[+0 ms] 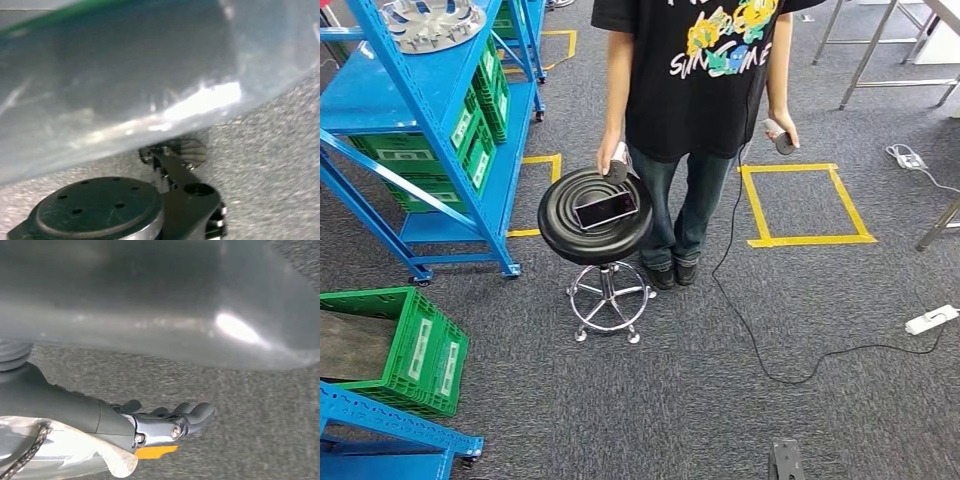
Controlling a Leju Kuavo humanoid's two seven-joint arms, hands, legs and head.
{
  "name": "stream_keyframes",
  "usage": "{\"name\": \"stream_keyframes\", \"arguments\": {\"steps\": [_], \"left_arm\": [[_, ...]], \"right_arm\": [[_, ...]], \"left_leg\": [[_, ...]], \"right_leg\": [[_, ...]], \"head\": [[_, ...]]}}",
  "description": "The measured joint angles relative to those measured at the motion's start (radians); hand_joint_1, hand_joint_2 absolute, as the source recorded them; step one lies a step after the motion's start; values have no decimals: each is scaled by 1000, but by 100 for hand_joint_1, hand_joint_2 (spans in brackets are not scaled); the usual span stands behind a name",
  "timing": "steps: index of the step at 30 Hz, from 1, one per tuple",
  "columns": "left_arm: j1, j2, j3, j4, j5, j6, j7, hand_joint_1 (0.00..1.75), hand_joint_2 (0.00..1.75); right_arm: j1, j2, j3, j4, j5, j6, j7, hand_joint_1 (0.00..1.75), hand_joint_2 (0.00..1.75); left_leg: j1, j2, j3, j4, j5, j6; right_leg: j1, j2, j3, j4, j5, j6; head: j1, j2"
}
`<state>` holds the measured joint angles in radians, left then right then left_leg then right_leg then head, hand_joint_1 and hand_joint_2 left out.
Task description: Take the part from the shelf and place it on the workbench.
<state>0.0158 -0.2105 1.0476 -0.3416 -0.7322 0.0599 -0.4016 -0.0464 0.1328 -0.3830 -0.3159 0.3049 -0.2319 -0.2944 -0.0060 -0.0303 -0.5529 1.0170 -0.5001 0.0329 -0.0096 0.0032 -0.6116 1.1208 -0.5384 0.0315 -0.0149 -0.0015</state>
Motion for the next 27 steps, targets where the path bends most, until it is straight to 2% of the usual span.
{"name": "stream_keyframes", "arguments": {"steps": [1,2,4,6,10,12,18,27], "left_arm": [[-1,-1,4,-1,0,-3,-4,0,0],[-2,-2,8,-2,1,-6,-6,0,0],[-3,-2,17,-5,1,-11,-11,0,0],[-3,-2,23,-7,1,-14,-14,0,0],[-4,-3,31,-10,1,-16,-17,0,0],[-4,-3,33,-10,0,-17,-17,0,0],[-4,-3,35,-12,-20,-23,-21,0,0],[-4,-3,35,-12,-45,-23,-22,0,0]], "right_arm": [[-1,0,0,0,0,2,-2,0,0],[-1,0,0,0,-1,3,-4,0,0],[0,0,0,0,-3,6,-7,0,0],[2,1,-2,0,-4,8,-8,0,0],[2,1,-6,0,-5,10,-10,0,0],[1,1,-7,0,-5,10,-11,0,0],[1,1,-10,0,-5,16,-13,0,0],[2,1,-11,0,-5,18,-13,0,0]], "left_leg": [[-2,-3,1,2,-3,-4],[-4,-5,0,4,-6,-6],[-6,-6,-2,6,-6,2],[-6,-6,-1,2,-4,12],[-6,-6,5,-7,-3,11],[-5,-6,6,-10,-2,6],[-1,-6,7,-12,-2,-17],[-3,-6,8,-12,-4,-21]], "right_leg": [[0,3,23,-54,22,-2],[0,6,37,-87,32,-1],[-1,8,46,-106,33,3],[0,9,46,-107,34,4],[1,8,49,-107,30,-3],[2,8,50,-106,29,-6],[6,8,49,-106,28,-8],[2,8,50,-107,28,-8]], "head": [[0,0],[-1,0],[-2,0],[-2,0],[-2,0],[-2,0],[-2,0],[-1,0]]}}
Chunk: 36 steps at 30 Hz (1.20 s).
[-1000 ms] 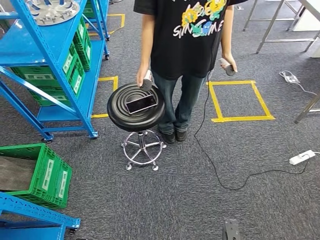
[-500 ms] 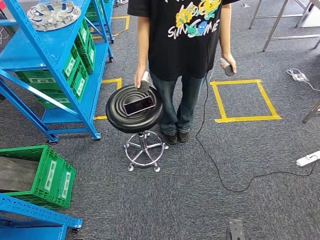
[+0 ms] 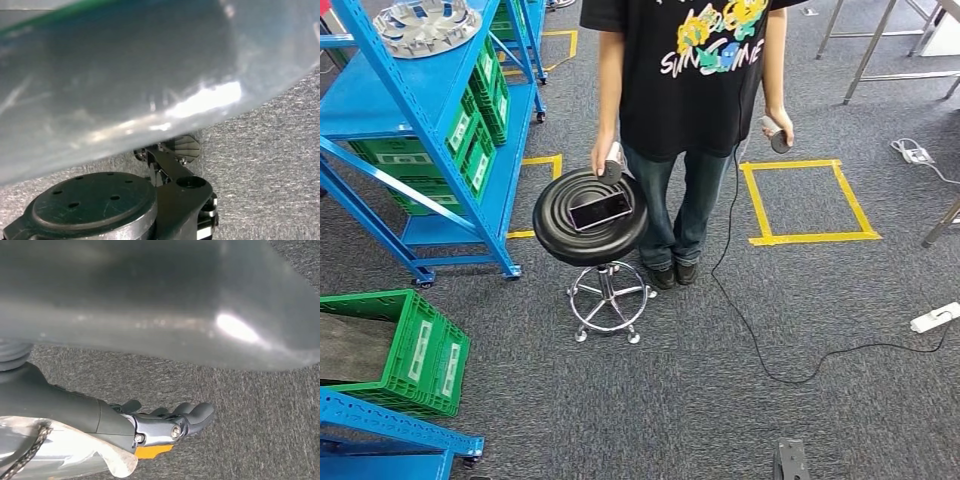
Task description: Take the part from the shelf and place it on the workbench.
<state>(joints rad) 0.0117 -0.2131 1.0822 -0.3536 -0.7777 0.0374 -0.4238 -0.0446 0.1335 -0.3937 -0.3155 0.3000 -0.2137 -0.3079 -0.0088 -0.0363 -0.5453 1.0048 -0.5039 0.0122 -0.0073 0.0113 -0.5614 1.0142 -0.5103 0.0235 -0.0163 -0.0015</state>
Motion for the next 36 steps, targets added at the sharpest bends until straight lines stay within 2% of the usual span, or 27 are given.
{"name": "stream_keyframes", "arguments": {"steps": [2,5,7,9,10,12,13,14,15,16,18,19,20,22,23,24,25,26,28,29,30,31,33,34,35,36], "left_arm": [[0,0,0,0,-4,1,1,0,0],[0,1,0,0,-6,3,2,0,0],[0,1,0,-1,-7,4,3,0,0],[0,0,0,-1,-9,5,4,0,0],[-1,0,0,-1,-11,5,5,0,0],[-1,-1,1,-1,-15,5,8,0,0],[-1,-1,2,-1,-17,5,9,0,0],[0,-1,4,-1,-18,5,10,0,0],[0,-2,5,-1,-19,5,10,0,0],[0,-2,7,-1,-19,5,10,0,0],[-1,-1,8,-3,-19,5,11,0,0],[-1,0,8,-4,-19,5,11,0,0],[-1,0,8,-6,-20,5,11,0,0],[0,0,9,-7,-20,5,12,0,0],[1,0,10,-7,-20,5,13,0,0],[1,0,12,-7,-21,5,14,0,0],[1,-1,13,-7,-22,6,16,0,0],[0,-1,14,-7,-24,6,18,0,0],[-1,-2,15,-8,-29,6,20,0,0],[-1,-3,16,-8,-31,6,20,0,0],[-1,-3,17,-8,-34,7,21,0,0],[0,-3,19,-8,-36,7,22,0,0],[-2,-3,22,-11,-40,8,22,0,0],[-4,-2,23,-14,-41,8,22,0,0],[-7,-2,23,-16,-41,8,22,0,0],[-8,-2,23,-18,-42,8,22,0,0]], "right_arm": [[0,0,0,0,1,0,0,0,0],[0,1,0,0,2,0,0,0,0],[0,1,0,0,2,0,0,0,0],[0,2,0,0,2,0,0,0,0],[-1,2,0,0,2,0,-1,0,0],[-1,2,0,0,2,0,0,0,0],[0,2,0,0,2,0,0,0,0],[0,2,0,0,2,0,0,0,0],[1,2,0,0,2,0,0,0,0],[1,2,0,0,2,0,0,0,0],[-3,4,0,0,3,0,0,0,0],[-5,6,0,0,3,0,0,0,0],[-6,7,0,0,3,0,0,0,0],[-5,9,-1,0,3,0,0,0,0],[-5,8,-1,0,4,-1,0,0,0],[-5,8,-2,0,4,-1,0,0,0],[-5,8,-2,0,4,-1,0,0,0],[-4,8,-3,0,4,-1,0,0,0],[-3,8,-3,0,4,-1,0,0,0],[-2,8,-3,1,4,-1,0,0,0],[-2,8,-3,1,4,-1,0,0,0],[-2,8,-3,1,4,-1,0,0,0],[-4,9,-3,1,4,-1,-1,0,0],[-4,10,-4,1,4,-1,-2,0,0],[-5,10,-4,1,4,-1,-2,0,0],[-5,11,-4,1,4,-1,-3,0,0]], "left_leg": [[-3,0,-1,3,-1,3],[-7,0,-3,9,-4,15],[-4,1,1,0,4,22],[2,3,9,-22,20,29],[6,4,11,-31,28,32],[6,7,7,-33,32,32],[7,7,4,-32,33,31],[8,8,1,-30,34,29],[10,8,-1,-28,35,26],[13,7,-4,-23,34,21],[16,4,-13,-4,29,5],[16,3,-18,6,26,-3],[15,1,-23,14,25,-11],[16,-1,-30,18,32,-21],[19,0,-34,20,30,-25],[21,4,-42,32,16,-28],[22,10,-55,64,-13,-29],[23,16,-74,115,-54,-30],[21,22,-113,244,-137,-25],[19,23,-118,285,-157,-21],[15,23,-105,290,-159,-15],[10,23,-72,256,-143,-8],[-4,25,30,106,-96,9],[-11,28,70,38,-78,16],[-17,31,94,-5,-68,21],[-21,33,99,-22,-65,24]], "right_leg": [[-2,0,0,-1,1,2],[-6,-1,2,-4,3,8],[-6,0,5,-8,5,14],[-5,-2,-5,9,-15,20],[-5,-2,-20,44,-42,22],[-8,-3,-73,167,-111,29],[-10,-4,-97,226,-135,33],[-14,-4,-109,258,-142,37],[-18,-5,-101,250,-128,41],[-23,-5,-73,202,-99,47],[-32,2,0,68,-48,59],[-34,7,24,26,-36,55],[-33,12,33,8,-34,47],[-28,13,29,15,-29,23],[-26,10,25,17,-23,15],[-24,7,19,17,-17,6],[-22,2,11,16,-11,-3],[-19,-3,2,16,-4,-10],[-10,-13,-18,17,9,-19],[-5,-17,-28,17,15,-21],[0,-21,-38,17,22,-23],[3,-23,-46,17,29,-25],[5,-25,-60,17,44,-25],[5,-26,-65,17,51,-22],[5,-28,-69,16,59,-19],[4,-30,-72,16,67,-14]], "head": [[0,0],[-1,0],[-1,0],[0,0],[2,0],[3,0],[3,0],[2,0],[3,0],[2,0],[4,0],[4,0],[4,0],[2,0],[1,0],[0,0],[-1,0],[-2,0],[-3,0],[-3,0],[-3,0],[-2,0],[-3,0],[-2,0],[-3,0],[-2,0]]}}
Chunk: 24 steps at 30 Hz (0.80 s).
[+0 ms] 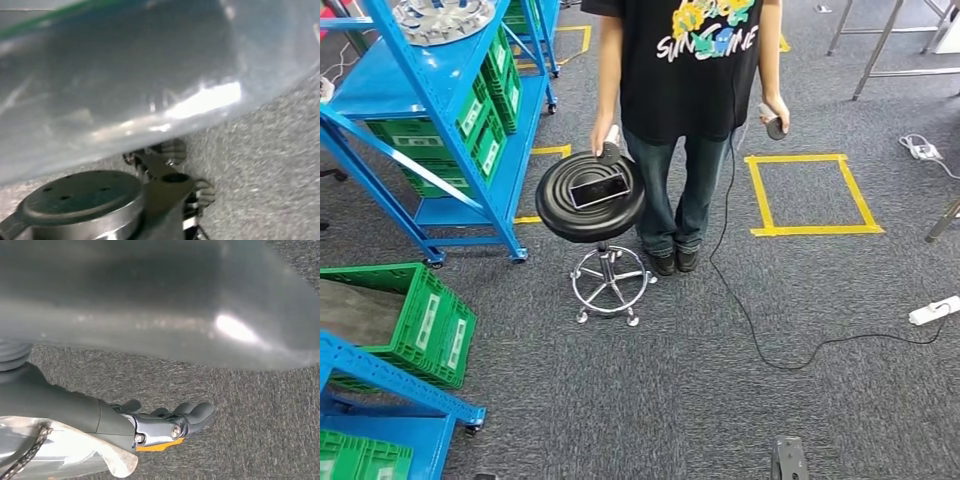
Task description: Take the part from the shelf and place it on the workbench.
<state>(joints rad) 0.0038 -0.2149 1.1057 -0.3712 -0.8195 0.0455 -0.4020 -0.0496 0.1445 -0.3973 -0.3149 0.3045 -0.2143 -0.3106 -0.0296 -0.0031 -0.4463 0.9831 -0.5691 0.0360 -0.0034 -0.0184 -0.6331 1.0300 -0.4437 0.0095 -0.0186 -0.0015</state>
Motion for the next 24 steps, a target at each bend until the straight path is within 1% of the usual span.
{"name": "stream_keyframes", "arguments": {"steps": [2,3,4,5,6,7,8,9,10,11,12,13,14,15,16,17,18,19,20,21,22,23,24], "left_arm": [[2,-1,1,-1,-1,0,0,0,0],[4,-2,3,-1,-1,0,0,0,0],[5,-3,4,-2,-1,1,0,0,0],[5,-5,6,-2,-1,1,0,0,0],[5,-7,8,-3,-2,1,0,0,0],[4,-8,9,-4,-4,1,0,0,0],[4,-9,9,-4,-5,0,0,0,0],[4,-9,10,-4,-6,0,0,0,0],[3,-10,10,-4,-7,0,0,0,0],[3,-10,10,-4,-7,0,0,0,0],[3,-10,11,-4,-8,0,1,0,0],[4,-10,12,-5,-8,0,1,0,0],[4,-11,12,-6,-9,0,1,0,0],[4,-11,13,-7,-9,1,1,0,0],[4,-12,14,-7,-10,1,1,0,0],[4,-12,16,-8,-11,2,1,0,0],[5,-13,17,-8,-11,2,2,0,0],[7,-14,18,-8,-12,3,2,0,0],[8,-14,18,-8,-12,4,3,0,0],[8,-15,18,-8,-13,5,4,0,0],[8,-16,19,-8,-14,6,6,0,0],[8,-16,19,-8,-16,7,9,0,0],[8,-16,20,-8,-19,8,12,0,0]], "right_arm": [[0,0,0,0,0,0,0,0,0],[0,-1,0,0,1,0,0,0,0],[1,-1,0,0,1,-1,0,0,0],[1,-2,0,1,1,-1,0,0,0],[1,-3,0,1,1,-1,0,0,0],[1,-3,0,1,1,-2,0,0,0],[1,-3,0,1,1,-2,0,0,0],[1,-3,0,1,1,-2,0,0,0],[1,-4,0,1,1,-2,0,0,0],[1,-4,0,1,1,-2,0,0,0],[1,-4,0,1,1,-2,0,0,0],[-1,-3,0,0,1,-2,0,0,0],[-2,-3,0,0,1,-2,-1,0,0],[-4,-3,0,0,1,-1,-1,0,0],[-3,-3,0,0,1,-1,-2,0,0],[-1,-3,0,0,1,0,-2,0,0],[1,-3,-1,0,1,0,-2,0,0],[2,-4,-1,0,1,0,-2,0,0],[2,-4,-2,0,1,0,-2,0,0],[2,-4,-3,0,1,0,-2,0,0],[2,-4,-3,0,2,0,-1,0,0],[3,-4,-3,0,3,-1,-1,0,0],[4,-4,-3,0,3,-1,-1,0,0]], "left_leg": [[0,1,-7,-4,18,1],[2,2,-12,-8,30,2],[4,3,-19,-13,43,5],[7,5,-30,-17,57,8],[7,5,-43,-16,67,10],[7,6,-57,-15,77,11],[7,6,-72,-13,87,10],[8,7,-88,-11,98,8],[10,7,-105,-7,108,5],[12,7,-124,-1,118,0],[13,7,-141,8,125,-6],[14,6,-157,20,129,-12],[14,6,-169,32,134,-18],[14,5,-178,42,138,-24],[15,5,-182,47,143,-29],[18,4,-185,48,148,-34],[21,4,-188,53,140,-39],[23,3,-194,68,118,-43],[25,3,-203,100,79,-48],[26,3,-215,150,30,-51],[27,3,-226,210,-12,-53],[27,3,-234,265,-37,-53],[26,3,-232,300,-40,-50]], "right_leg": [[-2,-1,-3,-2,12,10],[-2,2,-8,2,4,15],[-2,6,-16,20,-22,19],[-3,11,-30,57,-65,23],[-3,14,-45,108,-116,27],[-4,16,-57,168,-160,31],[-6,16,-61,217,-183,35],[-9,16,-53,242,-182,40],[-13,16,-31,237,-161,44],[-18,15,7,202,-133,49],[-24,16,58,142,-117,56],[-26,18,110,75,-115,59],[-27,20,147,22,-124,56],[-25,22,167,-12,-136,49],[-21,22,170,-24,-141,37],[-19,19,162,-24,-139,23],[-17,17,155,-25,-134,12],[-16,15,148,-25,-127,1],[-16,14,138,-27,-120,-8],[-14,13,129,-27,-113,-13],[-12,12,120,-26,-105,-16],[-9,11,111,-26,-98,-17],[-6,9,104,-25,-91,-18]], "head": [[0,0],[0,0],[1,0],[2,0],[2,0],[3,0],[2,0],[2,0],[2,0],[2,0],[2,0],[3,0],[2,0],[3,0],[2,0],[3,0],[3,0],[3,0],[2,0],[1,0],[1,0],[1,0],[1,0]]}}
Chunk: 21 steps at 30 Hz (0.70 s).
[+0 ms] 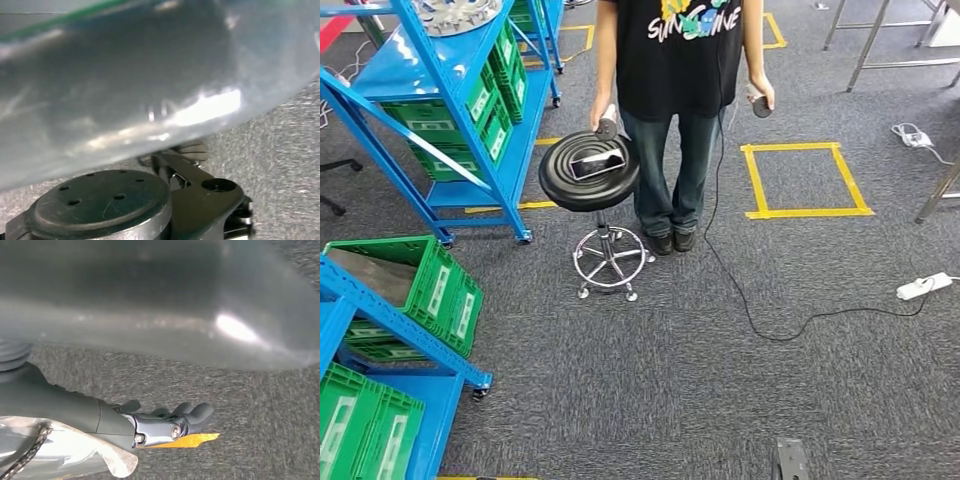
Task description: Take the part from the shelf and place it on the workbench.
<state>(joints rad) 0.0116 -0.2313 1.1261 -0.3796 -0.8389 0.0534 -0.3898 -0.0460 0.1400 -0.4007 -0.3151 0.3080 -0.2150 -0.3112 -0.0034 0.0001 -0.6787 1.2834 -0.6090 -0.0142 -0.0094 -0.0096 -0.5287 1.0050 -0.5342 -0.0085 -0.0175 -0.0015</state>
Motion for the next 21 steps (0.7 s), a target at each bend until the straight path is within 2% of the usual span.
{"name": "stream_keyframes", "arguments": {"steps": [1,2,3,4,5,6,8,10,12,14,15,16,17,18,19,20,21], "left_arm": [[0,0,1,0,-3,1,3,0,0],[1,0,3,-1,-7,2,5,0,0],[1,0,4,-3,-12,3,6,0,0],[1,1,5,-5,-17,4,6,0,0],[0,1,5,-8,-20,6,6,0,0],[0,2,6,-10,-23,6,6,0,0],[0,1,7,-12,-25,8,6,0,0],[0,0,8,-13,-27,8,6,0,0],[0,-2,9,-14,-27,8,6,0,0],[1,-5,10,-14,-28,8,6,0,0],[1,-6,11,-14,-28,8,6,0,0],[1,-7,12,-14,-29,7,6,0,0],[1,-8,12,-14,-30,7,7,0,0],[1,-8,12,-14,-31,7,7,0,0],[1,-8,13,-14,-34,6,7,0,0],[1,-8,13,-15,-36,6,7,0,0],[0,-7,13,-15,-40,6,7,0,0]], "right_arm": [[0,0,0,0,1,0,0,0,0],[0,0,0,0,1,-1,0,0,0],[0,0,-1,0,2,-1,0,0,0],[-1,2,-1,0,2,-2,0,0,0],[-1,3,-1,0,3,-2,0,0,0],[-2,5,-1,0,4,-2,-1,0,0],[-3,7,-1,0,5,-3,-1,0,0],[-3,7,-1,0,6,-3,-2,0,0],[-3,6,-1,0,6,-3,-2,0,0],[-1,5,-1,0,6,-4,-2,0,0],[1,5,-1,0,6,-4,-2,0,0],[3,4,-1,0,6,-4,-2,0,0],[4,4,-1,0,6,-4,-2,0,0],[3,4,-1,0,7,-4,-3,0,0],[2,4,-1,0,7,-4,-3,0,0],[0,4,-1,0,8,-3,-3,0,0],[-2,4,-1,0,9,-3,-4,0,0]], "left_leg": [[-1,0,15,3,16,5],[-4,0,47,-31,44,11],[-9,0,92,-94,72,20],[-14,0,137,-164,86,31],[-20,1,174,-226,92,40],[-24,1,194,-266,91,48],[-27,2,203,-300,89,54],[-22,4,208,-326,98,57],[-17,6,207,-338,108,60],[-17,6,197,-333,111,61],[-16,6,192,-329,112,60],[-15,6,188,-323,112,59],[-13,6,184,-317,111,57],[-11,6,180,-309,108,53],[-11,6,174,-298,104,47],[-12,5,168,-286,99,41],[-13,4,161,-276,96,35]], "right_leg": [[3,-1,-6,1,6,0],[5,-2,-9,1,12,0],[6,-2,-12,1,17,1],[7,-4,-16,2,22,3],[6,-5,-19,2,28,7],[5,-6,-23,1,33,11],[2,-8,-29,-1,43,23],[3,-6,-41,10,32,31],[2,2,-82,90,-18,38],[-1,6,-140,220,-75,48],[-2,7,-157,261,-85,53],[-4,6,-157,268,-77,57],[-7,6,-136,234,-53,61],[-11,6,-100,170,-21,65],[-13,6,-64,106,-2,69],[-14,7,-36,56,9,66],[-14,9,-21,30,11,60]], "head": [[0,0],[0,0],[0,0],[1,0],[0,0],[0,0],[-1,0],[0,0],[2,0],[4,0],[4,0],[4,0],[4,0],[4,0],[5,0],[5,0],[4,0]]}}
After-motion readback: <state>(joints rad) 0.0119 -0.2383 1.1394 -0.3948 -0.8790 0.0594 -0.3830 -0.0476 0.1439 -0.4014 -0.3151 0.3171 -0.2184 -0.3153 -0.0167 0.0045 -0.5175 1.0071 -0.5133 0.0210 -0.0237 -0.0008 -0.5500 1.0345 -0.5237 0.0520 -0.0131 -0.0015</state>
